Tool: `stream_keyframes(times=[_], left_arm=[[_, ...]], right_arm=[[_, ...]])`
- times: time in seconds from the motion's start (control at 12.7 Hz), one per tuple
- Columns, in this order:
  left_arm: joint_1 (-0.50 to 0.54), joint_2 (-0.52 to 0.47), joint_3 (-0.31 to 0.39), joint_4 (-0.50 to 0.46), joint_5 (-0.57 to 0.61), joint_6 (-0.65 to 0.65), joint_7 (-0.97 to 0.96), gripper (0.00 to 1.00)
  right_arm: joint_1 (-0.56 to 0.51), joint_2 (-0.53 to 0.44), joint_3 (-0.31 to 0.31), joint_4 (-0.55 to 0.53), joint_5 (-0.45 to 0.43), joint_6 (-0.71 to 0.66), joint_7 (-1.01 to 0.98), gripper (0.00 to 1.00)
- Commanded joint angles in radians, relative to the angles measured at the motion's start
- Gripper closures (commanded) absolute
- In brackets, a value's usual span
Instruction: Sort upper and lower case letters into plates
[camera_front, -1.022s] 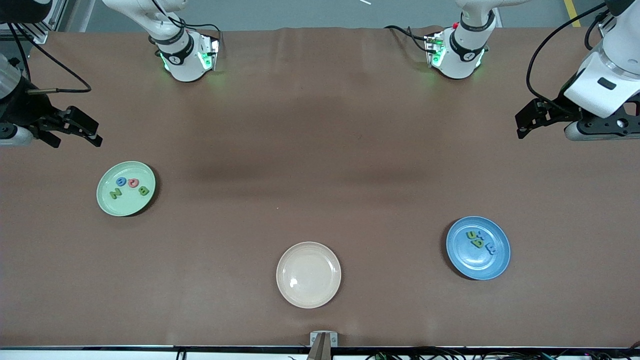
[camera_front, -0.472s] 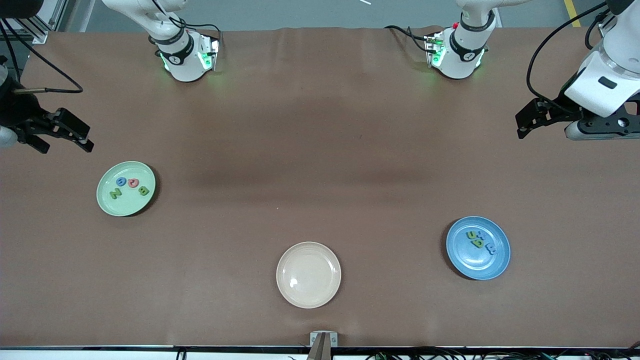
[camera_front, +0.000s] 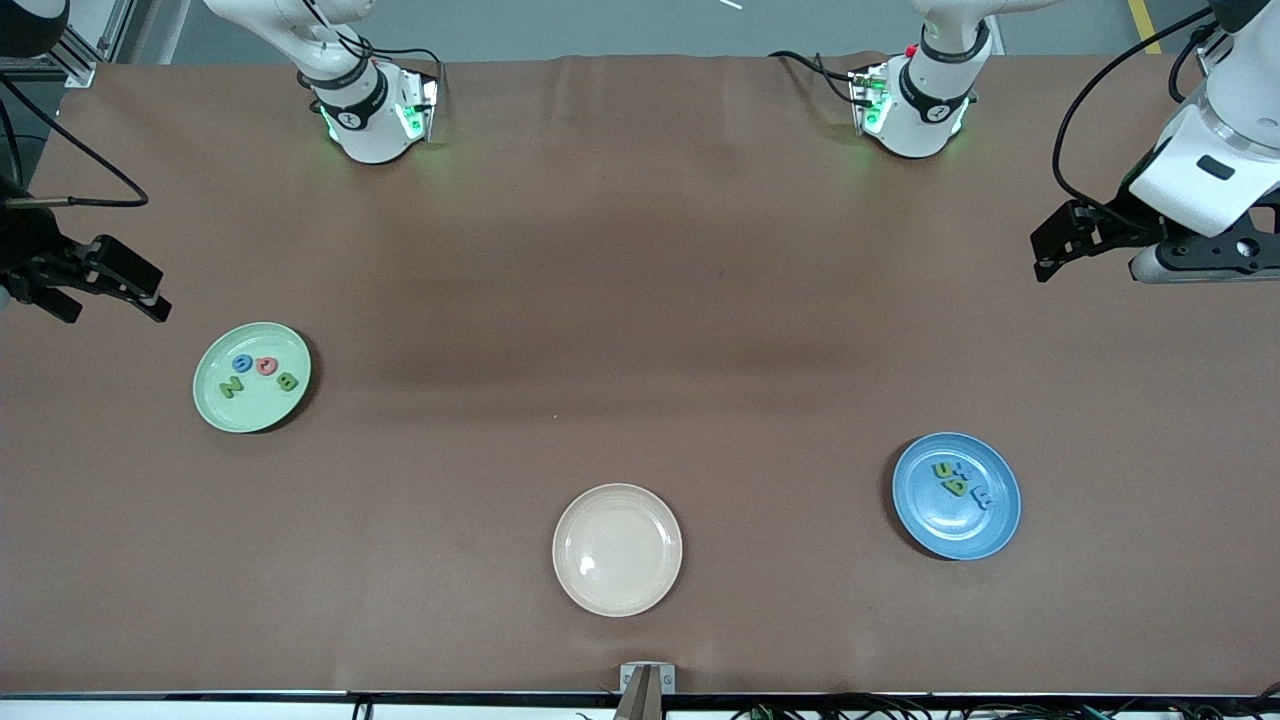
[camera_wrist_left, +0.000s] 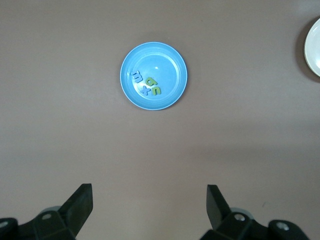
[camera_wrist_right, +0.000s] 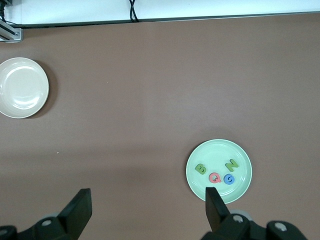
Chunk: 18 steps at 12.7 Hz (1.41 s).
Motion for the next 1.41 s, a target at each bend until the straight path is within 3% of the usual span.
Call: stream_keyframes(times=[0.0, 1.34], left_arm=[[0.002, 0.009, -0.003, 0.009, -0.019, 0.01, -0.002, 0.0], [0.008, 0.01, -0.003, 0.009, -0.019, 0.028, -0.001, 0.0]], right_arm=[[-0.009, 0.019, 0.004, 0.02, -0.01, -0.037, 0.018, 0.0], [-0.087, 0.007, 0.01, 0.069, -0.012, -0.215, 0.017, 0.0]])
